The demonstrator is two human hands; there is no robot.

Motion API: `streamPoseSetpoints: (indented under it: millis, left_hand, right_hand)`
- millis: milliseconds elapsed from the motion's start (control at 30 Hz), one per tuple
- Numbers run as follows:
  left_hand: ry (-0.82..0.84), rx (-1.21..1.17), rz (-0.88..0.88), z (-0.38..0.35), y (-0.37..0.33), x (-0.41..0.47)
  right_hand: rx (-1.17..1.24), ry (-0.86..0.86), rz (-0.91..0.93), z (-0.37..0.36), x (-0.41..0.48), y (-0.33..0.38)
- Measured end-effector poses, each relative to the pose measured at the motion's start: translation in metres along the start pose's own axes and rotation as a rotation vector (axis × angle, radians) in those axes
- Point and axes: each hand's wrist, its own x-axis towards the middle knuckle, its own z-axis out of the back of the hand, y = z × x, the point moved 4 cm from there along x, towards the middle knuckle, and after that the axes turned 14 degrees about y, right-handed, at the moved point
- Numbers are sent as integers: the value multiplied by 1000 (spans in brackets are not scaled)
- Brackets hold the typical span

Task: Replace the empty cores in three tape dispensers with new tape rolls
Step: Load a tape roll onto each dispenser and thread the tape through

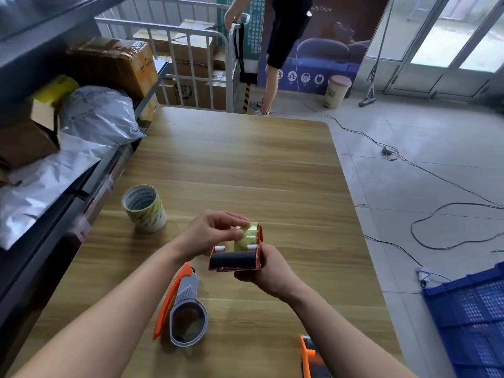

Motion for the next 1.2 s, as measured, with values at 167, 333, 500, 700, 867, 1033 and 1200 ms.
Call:
streamPoseSetpoints:
  millis: [167,333,500,700,867,1033,1200]
  left_hand:
    - [-74,33,20,8,4,1]
    - [139,51,86,2,3,1]
    - [54,-37,151,6,4,3]
    - [41,-68,263,5,7,1]
    - [37,-77,291,3,3,2]
    - [-7,-110,346,6,5,2]
    - [-14,-6,349,5,0,0]
  right_hand:
    - [18,9,4,-5,0,-1]
    - [72,7,37,4,2,9]
    - [79,19,23,1,5,8]
    - [32,17,4,-4,7,7]
    - [19,12,3,-4,6,5]
    - [-8,23,18,-7,2,9]
    - [4,27,-5,-9,-2,7]
